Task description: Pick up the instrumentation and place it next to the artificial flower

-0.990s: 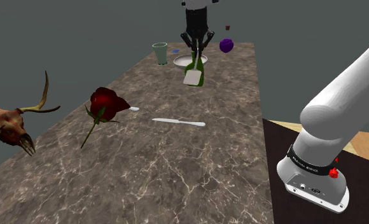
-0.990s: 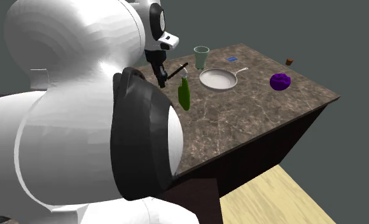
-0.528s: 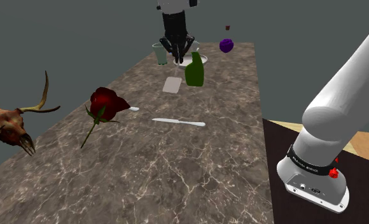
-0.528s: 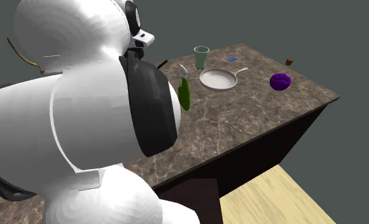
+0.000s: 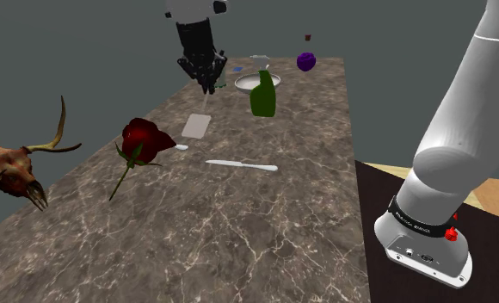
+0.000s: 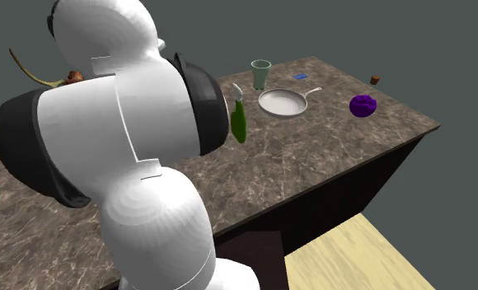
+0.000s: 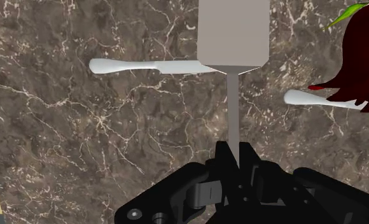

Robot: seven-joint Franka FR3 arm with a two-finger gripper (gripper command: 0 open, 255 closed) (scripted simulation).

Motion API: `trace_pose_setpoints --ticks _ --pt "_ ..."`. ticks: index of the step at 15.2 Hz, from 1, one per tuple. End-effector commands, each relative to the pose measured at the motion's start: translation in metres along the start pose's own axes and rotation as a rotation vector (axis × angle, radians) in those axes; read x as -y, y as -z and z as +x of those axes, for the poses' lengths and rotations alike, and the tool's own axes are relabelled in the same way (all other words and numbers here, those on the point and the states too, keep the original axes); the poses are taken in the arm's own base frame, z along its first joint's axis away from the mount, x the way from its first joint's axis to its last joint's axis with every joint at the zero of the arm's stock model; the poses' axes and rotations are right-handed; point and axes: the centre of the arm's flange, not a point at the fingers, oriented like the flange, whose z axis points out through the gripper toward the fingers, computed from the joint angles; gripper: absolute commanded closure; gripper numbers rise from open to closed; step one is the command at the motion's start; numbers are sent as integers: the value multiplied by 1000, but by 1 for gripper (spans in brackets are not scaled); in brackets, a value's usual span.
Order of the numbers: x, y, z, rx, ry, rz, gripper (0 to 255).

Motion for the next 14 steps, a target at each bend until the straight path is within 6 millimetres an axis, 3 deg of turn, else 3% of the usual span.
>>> trace_pose_setpoints --ticks 1,14 --pt "18 -1 -20 1 -2 0 255" --pt "22 -64 -29 1 -2 0 255"
